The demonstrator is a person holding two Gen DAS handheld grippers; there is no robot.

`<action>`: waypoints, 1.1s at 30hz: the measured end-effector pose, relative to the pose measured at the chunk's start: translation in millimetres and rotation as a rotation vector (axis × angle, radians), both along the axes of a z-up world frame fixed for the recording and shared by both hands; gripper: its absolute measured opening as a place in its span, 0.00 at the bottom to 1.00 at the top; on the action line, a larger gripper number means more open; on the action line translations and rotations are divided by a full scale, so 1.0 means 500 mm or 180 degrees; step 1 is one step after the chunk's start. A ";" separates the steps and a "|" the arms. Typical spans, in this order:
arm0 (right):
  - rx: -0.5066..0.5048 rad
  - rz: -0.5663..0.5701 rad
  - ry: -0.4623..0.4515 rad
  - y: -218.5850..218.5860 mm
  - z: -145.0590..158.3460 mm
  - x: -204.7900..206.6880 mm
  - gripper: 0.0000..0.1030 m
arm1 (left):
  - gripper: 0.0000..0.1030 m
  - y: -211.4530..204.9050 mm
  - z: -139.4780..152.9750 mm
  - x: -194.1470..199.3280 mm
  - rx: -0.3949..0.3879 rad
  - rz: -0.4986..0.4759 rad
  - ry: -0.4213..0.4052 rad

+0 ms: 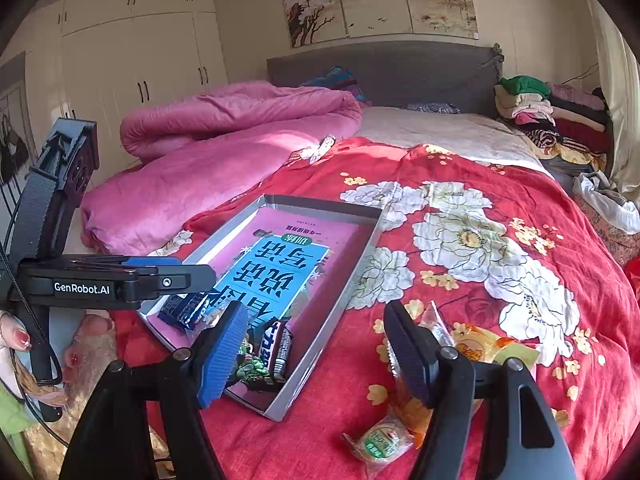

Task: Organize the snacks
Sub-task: 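Withdraw both grippers from the tray back toward the snack pile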

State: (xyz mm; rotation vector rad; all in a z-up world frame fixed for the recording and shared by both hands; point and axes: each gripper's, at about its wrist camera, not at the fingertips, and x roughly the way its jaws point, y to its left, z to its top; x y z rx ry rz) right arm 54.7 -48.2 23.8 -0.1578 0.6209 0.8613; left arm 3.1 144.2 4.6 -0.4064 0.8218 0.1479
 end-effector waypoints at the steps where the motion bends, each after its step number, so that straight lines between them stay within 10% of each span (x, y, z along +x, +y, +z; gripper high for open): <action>1: 0.0016 -0.0028 -0.0017 -0.008 0.004 0.003 0.69 | 0.75 -0.001 0.002 0.000 0.0012 0.0005 0.0002; 33: 0.0340 -0.1092 -0.0157 -0.284 0.059 0.087 0.73 | 0.75 -0.187 0.046 0.066 0.0107 -0.0583 0.0040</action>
